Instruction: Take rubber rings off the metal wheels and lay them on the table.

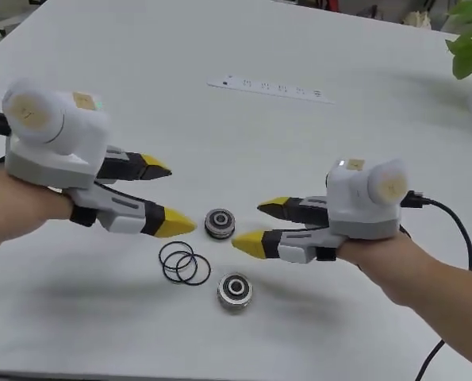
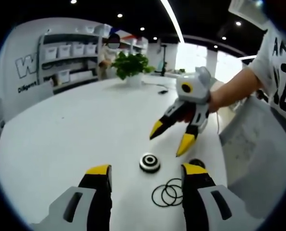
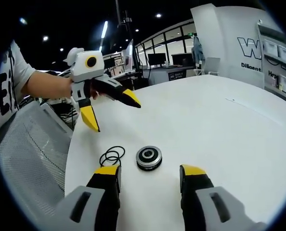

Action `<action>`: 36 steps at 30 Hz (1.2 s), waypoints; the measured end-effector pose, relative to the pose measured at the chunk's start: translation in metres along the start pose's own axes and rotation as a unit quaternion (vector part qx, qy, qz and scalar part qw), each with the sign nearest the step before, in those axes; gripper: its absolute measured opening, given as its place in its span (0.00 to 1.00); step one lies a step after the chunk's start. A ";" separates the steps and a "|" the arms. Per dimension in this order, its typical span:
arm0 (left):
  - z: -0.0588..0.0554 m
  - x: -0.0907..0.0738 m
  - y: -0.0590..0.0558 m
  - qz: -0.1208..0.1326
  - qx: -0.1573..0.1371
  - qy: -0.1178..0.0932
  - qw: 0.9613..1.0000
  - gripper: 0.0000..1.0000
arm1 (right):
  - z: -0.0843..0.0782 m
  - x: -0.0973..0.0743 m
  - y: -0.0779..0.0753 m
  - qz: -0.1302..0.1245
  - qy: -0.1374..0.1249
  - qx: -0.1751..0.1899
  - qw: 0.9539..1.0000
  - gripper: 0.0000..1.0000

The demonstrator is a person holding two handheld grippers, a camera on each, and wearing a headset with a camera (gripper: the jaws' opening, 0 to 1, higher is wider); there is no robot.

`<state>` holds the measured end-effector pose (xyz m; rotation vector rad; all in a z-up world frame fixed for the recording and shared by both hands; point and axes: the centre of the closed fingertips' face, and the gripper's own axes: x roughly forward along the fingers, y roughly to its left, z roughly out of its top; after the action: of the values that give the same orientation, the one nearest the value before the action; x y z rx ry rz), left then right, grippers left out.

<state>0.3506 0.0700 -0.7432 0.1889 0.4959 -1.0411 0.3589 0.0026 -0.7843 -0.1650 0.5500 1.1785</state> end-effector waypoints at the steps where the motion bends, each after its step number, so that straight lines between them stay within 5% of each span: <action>1: 0.000 0.002 0.000 -0.001 0.001 0.000 1.000 0.58 | 0.000 0.001 -0.001 0.000 0.000 0.001 1.000 0.44; 17: -0.007 0.027 -0.005 -0.015 -0.005 0.013 1.000 0.45 | -0.008 0.018 -0.002 0.010 0.004 0.009 1.000 0.23; 36: -0.013 0.051 -0.005 -0.020 -0.027 0.019 0.999 0.30 | -0.014 0.025 0.000 0.018 0.006 0.021 1.000 0.12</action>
<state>0.3630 0.0324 -0.7784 0.1511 0.5642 -1.0640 0.3613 0.0171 -0.8087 -0.1259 0.5903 1.2006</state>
